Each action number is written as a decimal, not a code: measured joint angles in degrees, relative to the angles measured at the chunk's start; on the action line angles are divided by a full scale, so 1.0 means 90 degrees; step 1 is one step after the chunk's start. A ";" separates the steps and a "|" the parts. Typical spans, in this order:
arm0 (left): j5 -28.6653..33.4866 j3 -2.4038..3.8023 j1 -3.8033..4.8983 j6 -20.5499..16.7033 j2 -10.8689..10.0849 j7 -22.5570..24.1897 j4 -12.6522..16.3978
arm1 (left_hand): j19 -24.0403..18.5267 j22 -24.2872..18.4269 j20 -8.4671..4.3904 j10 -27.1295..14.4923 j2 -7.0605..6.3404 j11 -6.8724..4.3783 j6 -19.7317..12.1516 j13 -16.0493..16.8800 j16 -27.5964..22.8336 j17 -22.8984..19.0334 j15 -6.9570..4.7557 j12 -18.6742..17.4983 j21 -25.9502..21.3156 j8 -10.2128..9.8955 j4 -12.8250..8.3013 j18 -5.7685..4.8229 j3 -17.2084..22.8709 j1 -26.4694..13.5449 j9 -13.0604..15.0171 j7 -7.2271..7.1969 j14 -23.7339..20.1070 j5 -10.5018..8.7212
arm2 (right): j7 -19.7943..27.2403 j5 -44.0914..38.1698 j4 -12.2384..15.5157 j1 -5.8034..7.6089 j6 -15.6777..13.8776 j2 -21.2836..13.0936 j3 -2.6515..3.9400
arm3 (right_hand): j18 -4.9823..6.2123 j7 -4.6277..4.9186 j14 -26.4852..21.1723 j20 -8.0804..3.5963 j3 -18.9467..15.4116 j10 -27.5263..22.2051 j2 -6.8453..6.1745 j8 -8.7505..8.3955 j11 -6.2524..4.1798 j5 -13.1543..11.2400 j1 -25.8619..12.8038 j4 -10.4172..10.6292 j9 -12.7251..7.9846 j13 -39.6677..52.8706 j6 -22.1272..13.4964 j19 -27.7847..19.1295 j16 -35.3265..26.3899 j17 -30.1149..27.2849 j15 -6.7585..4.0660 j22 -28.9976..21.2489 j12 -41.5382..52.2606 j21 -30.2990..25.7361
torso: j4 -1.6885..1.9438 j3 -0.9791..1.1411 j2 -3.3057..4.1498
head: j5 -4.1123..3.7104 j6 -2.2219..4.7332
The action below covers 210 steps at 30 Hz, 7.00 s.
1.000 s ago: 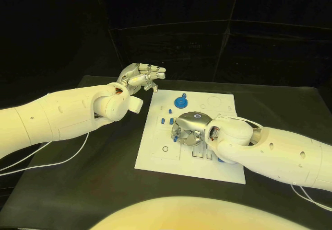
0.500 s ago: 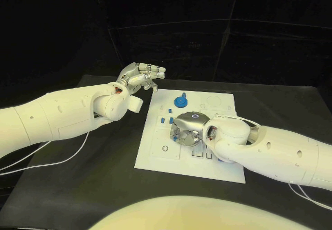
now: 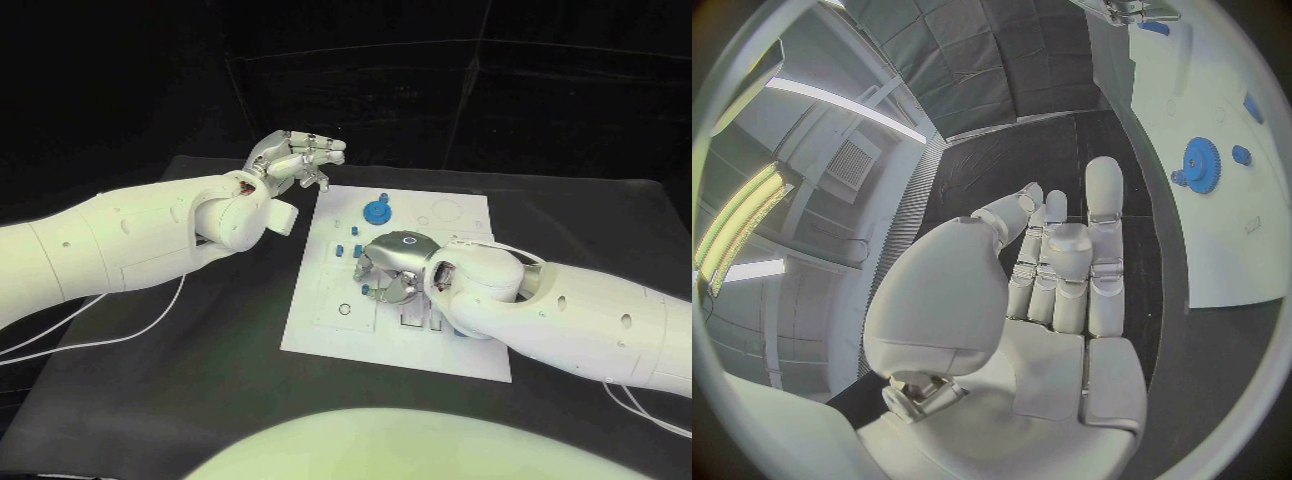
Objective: Assemble the parts on the task board
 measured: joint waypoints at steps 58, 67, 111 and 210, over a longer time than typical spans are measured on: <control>0.0001 -0.0005 -0.0001 0.0114 0.0014 -0.0098 -0.0087 | 0.0000 -0.0004 0.0000 -0.0044 0.0022 -0.0001 -0.0045 0.0004 0.0000 -0.0022 0.0000 0.0026 0.0000 0.0000 0.0000 -0.0001 -0.0036 -0.0022 -0.0003 -0.0001 0.0000 0.0000 | -0.0466 0.0791 0.0202 0.0480 0.0838 -0.1474 0.0445 | 0.0040 -0.0205 0.0023 -0.0104 -0.1729 0.0148 0.0471 0.0052 -0.0199 0.0307 0.0278 0.0185 0.0027 -0.0004 -0.0213 -0.0043 -0.0128 -0.0433 -0.0072 -0.0381 0.0907 -0.0350 | -0.0010 -0.0002 -0.0007 | -0.0322 0.0195; 0.0001 -0.0006 -0.0001 0.0123 0.0023 -0.0099 -0.0102 | 0.0000 -0.0003 0.0000 -0.0044 0.0022 -0.0001 -0.0045 0.0004 0.0000 -0.0022 0.0000 0.0026 0.0000 0.0000 0.0000 -0.0001 -0.0035 -0.0022 -0.0003 -0.0001 0.0000 0.0000 | -0.0441 0.0745 0.0118 0.0436 0.0924 -0.1365 0.0430 | 0.0040 -0.0213 0.0022 -0.0135 -0.1357 0.0641 0.0552 0.0132 -0.0262 0.0213 0.0359 0.0240 0.0040 -0.0003 0.0076 0.0127 -0.0086 -0.0377 -0.0117 -0.0100 0.0738 -0.0184 | -0.0010 -0.0002 -0.0006 | -0.0330 0.0182; 0.0002 -0.0008 -0.0002 0.0148 0.0040 -0.0111 -0.0127 | 0.0000 -0.0011 0.0000 -0.0044 0.0022 -0.0001 -0.0045 0.0013 0.0000 -0.0028 0.0000 0.0050 -0.0039 0.0000 0.0000 -0.0001 -0.0036 -0.0022 -0.0002 0.0000 0.0000 0.0000 | -0.0149 0.1047 0.1208 0.0386 -0.0504 -0.1018 0.0408 | 0.0039 -0.0332 0.0034 -0.0247 -0.0146 0.1365 0.0742 0.0260 -0.0375 -0.0303 0.0365 0.0180 0.0050 0.0007 0.0725 0.0375 0.0303 0.0088 -0.0219 0.0610 0.0148 0.0276 | -0.0005 -0.0012 -0.0010 | -0.0264 0.0170; 0.0003 -0.0008 -0.0001 0.0207 0.0108 -0.0139 -0.0140 | -0.0021 -0.0017 0.0021 -0.0103 0.0022 0.0010 -0.0069 0.0024 0.0000 -0.0055 0.0022 0.0093 -0.0039 0.0000 -0.0018 -0.0002 -0.0053 -0.0022 -0.0002 0.0024 -0.0022 0.0000 | -0.0399 0.0059 0.0461 -0.0045 0.0266 0.0231 -0.0053 | 0.0040 -0.0280 0.0034 -0.0248 -0.0072 0.1385 0.0581 0.0181 -0.0352 -0.0224 0.0206 0.0135 0.0031 0.0014 0.0703 0.0373 0.0302 0.0063 -0.0219 0.0613 0.0018 0.0275 | -0.0012 -0.0006 -0.0012 | -0.0010 -0.0017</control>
